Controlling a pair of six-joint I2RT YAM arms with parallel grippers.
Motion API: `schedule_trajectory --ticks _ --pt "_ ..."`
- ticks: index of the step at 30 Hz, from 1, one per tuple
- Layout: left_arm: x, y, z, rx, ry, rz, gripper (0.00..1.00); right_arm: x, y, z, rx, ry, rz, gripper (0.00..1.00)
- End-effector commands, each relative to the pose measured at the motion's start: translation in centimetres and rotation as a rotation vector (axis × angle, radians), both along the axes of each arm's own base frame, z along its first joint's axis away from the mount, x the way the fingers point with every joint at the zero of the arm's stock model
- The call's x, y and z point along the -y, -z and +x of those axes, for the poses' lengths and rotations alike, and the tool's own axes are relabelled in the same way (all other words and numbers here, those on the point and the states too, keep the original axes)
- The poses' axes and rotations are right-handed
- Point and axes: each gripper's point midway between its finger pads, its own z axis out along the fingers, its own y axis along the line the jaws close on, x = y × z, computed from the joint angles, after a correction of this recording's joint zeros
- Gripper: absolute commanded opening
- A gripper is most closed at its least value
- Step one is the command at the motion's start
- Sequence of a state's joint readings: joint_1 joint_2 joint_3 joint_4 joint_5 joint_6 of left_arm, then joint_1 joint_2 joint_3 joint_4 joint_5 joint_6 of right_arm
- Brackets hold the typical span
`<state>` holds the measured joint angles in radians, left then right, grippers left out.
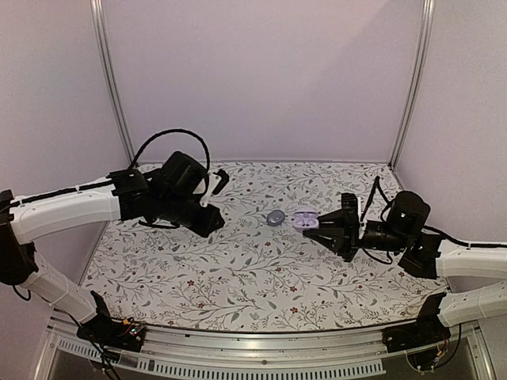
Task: Insert the wireless bluetooth earbuds into the charging case
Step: Insert the left earbud into the left side groove of the charging case.
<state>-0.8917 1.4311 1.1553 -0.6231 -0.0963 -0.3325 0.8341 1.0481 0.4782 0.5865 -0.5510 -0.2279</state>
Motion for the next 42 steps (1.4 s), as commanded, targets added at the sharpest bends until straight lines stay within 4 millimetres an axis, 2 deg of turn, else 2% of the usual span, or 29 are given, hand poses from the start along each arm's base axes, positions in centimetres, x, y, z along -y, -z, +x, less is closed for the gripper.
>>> schedule_trajectory --ticks 1,5,14,20,26,35,42 --pt "1.4 -6.0 0.8 0.195 0.028 -0.232 0.14 0.6 -0.1 1.8 0.173 0.153 -0.017 0.00" --pt "1.2 -10.2 0.3 0.313 0.053 -0.368 0.13 0.7 0.1 2.7 0.272 0.267 -0.045 0.00" --pt "2.8 -16.6 -1.5 0.493 0.100 -0.596 0.11 1.6 -1.7 4.3 0.360 0.437 0.038 0.00" --pt "4.7 -19.1 -1.8 0.552 0.108 -0.719 0.11 1.5 -3.4 6.4 0.330 0.539 0.125 0.00" --pt "7.4 -19.5 -2.2 0.559 0.126 -0.744 0.11 -0.4 -4.3 7.4 0.286 0.562 0.170 0.00" --pt "9.8 -19.1 -3.1 0.539 0.131 -0.769 0.10 -2.5 -4.0 7.6 0.269 0.546 0.196 0.00" --pt "10.9 -18.4 -3.3 0.544 0.117 -0.736 0.10 -3.4 -4.1 7.4 0.270 0.523 0.201 0.00"
